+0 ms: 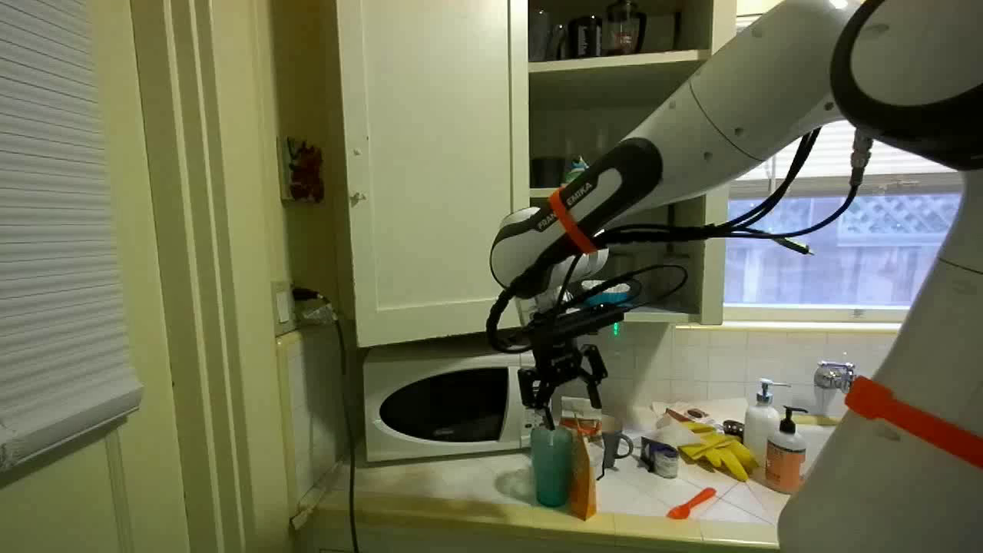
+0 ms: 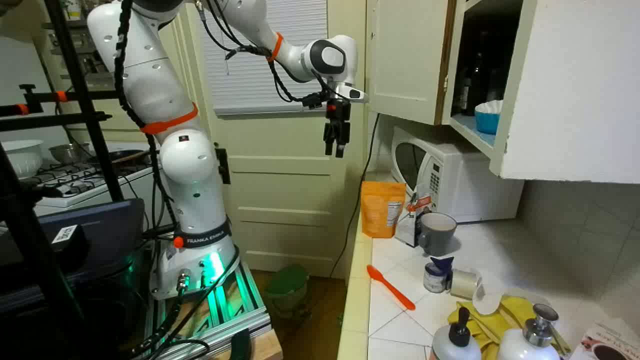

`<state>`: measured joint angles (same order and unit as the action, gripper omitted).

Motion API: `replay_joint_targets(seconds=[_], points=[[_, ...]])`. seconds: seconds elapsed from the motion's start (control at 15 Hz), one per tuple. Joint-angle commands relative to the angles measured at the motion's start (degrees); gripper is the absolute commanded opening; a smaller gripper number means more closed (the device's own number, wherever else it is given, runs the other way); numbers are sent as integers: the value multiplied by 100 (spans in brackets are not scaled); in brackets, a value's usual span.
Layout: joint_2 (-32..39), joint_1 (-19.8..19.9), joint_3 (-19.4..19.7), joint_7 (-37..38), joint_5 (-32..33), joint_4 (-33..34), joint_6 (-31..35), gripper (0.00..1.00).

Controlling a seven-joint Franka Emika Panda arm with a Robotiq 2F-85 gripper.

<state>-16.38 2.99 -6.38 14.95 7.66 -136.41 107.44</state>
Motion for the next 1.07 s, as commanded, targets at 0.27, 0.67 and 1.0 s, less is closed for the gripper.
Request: replay_joint_targets(seconds=[0.27, 0.67, 1.0], points=[[5, -104, 99, 21, 26, 7, -11, 100], [284, 223, 361, 714, 508, -155, 1248, 100], [606, 426, 649, 862, 645, -410, 2791, 100]])
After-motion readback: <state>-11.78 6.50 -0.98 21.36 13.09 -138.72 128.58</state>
